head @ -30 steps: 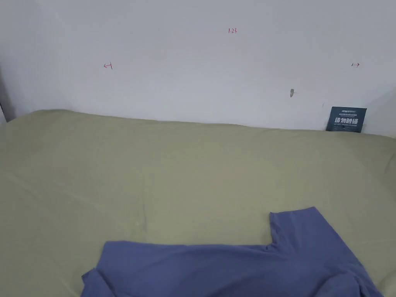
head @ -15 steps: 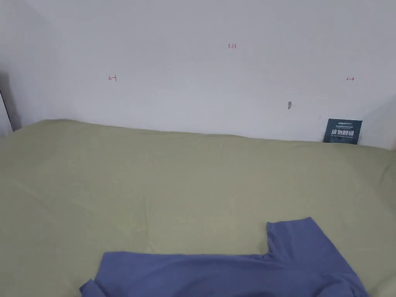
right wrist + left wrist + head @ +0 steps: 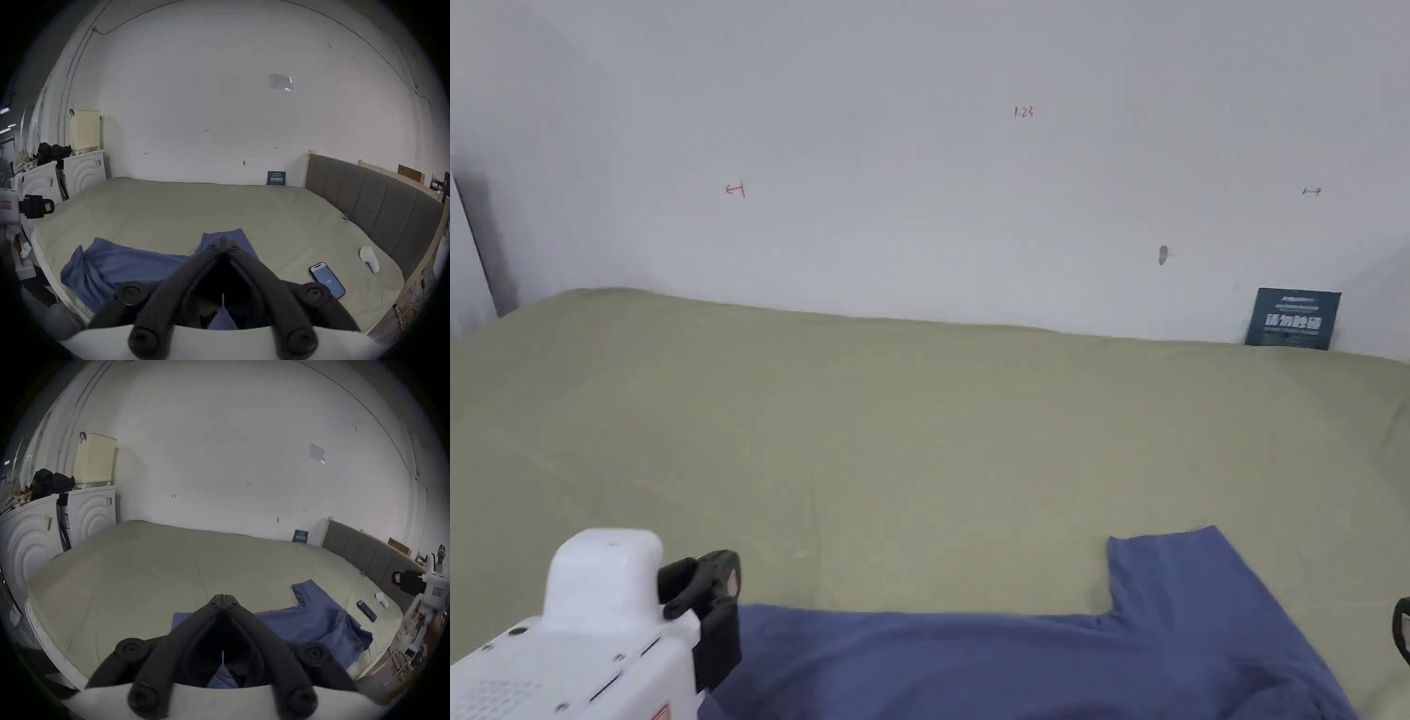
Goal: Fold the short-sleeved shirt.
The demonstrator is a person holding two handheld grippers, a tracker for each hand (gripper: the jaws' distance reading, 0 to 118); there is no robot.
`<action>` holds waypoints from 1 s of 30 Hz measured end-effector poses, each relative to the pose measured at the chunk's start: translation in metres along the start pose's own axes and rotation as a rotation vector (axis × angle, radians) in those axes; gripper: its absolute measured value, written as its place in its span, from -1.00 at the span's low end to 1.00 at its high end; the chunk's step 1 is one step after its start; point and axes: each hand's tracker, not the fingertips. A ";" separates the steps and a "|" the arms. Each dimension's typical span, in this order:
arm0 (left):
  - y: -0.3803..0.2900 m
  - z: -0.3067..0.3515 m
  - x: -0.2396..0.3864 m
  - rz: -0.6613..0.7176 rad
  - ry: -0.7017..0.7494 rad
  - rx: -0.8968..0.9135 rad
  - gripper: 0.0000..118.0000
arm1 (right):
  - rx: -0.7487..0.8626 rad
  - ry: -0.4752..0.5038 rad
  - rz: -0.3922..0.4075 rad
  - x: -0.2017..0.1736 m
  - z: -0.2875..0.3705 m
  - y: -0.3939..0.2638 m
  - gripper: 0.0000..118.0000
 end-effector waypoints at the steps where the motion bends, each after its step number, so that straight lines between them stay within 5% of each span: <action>1: 0.005 -0.012 -0.006 -0.022 -0.012 -0.051 -0.97 | -0.008 0.002 0.002 -0.001 -0.006 0.001 -1.00; 2: 0.009 -0.029 -0.012 -0.027 0.007 -0.081 -0.79 | -0.017 0.007 0.003 0.006 -0.016 -0.005 -1.00; 4: 0.017 -0.072 -0.027 -0.039 0.023 -0.194 0.44 | -0.024 0.014 0.006 0.008 -0.027 -0.005 -1.00; 5: 0.020 -0.100 -0.037 -0.029 0.011 -0.282 0.79 | -0.031 0.017 0.007 0.009 -0.033 -0.006 -1.00; 6: 0.018 -0.126 -0.043 -0.026 0.033 -0.372 0.81 | -0.043 0.020 0.005 0.011 -0.038 -0.008 -1.00; 13: -0.028 -0.257 -0.086 0.115 0.101 -0.705 0.76 | -0.135 0.022 0.013 0.029 -0.086 -0.015 -1.00; 14: -0.035 -0.264 -0.087 0.126 0.097 -0.734 0.64 | -0.158 0.022 0.007 0.036 -0.096 -0.016 -1.00; 17: -0.051 -0.263 -0.079 0.070 0.127 -0.787 -0.23 | -0.226 0.009 -0.019 0.058 -0.137 -0.007 -1.00; 19: -0.047 -0.260 -0.079 0.053 0.111 -0.724 -0.35 | -0.319 0.067 -0.058 0.074 -0.171 0.000 -1.00; 21: -0.043 -0.249 -0.071 0.099 0.086 -0.726 -0.88 | -0.456 0.092 -0.083 0.092 -0.213 0.003 -1.00; 22: -0.043 -0.248 -0.070 0.122 0.045 -0.733 -0.94 | -0.541 0.110 -0.087 0.103 -0.235 0.001 -0.97; 23: -0.043 -0.245 -0.066 0.099 0.069 -0.730 -0.94 | -0.607 0.095 -0.090 0.111 -0.255 -0.003 -0.83; 26: -0.039 -0.246 -0.067 0.034 0.065 -0.732 -0.94 | -0.851 0.089 -0.069 0.130 -0.308 -0.020 0.30; 30: -0.035 -0.251 -0.070 0.054 0.062 -0.739 -0.94 | -1.001 0.141 -0.082 0.130 -0.350 -0.038 0.37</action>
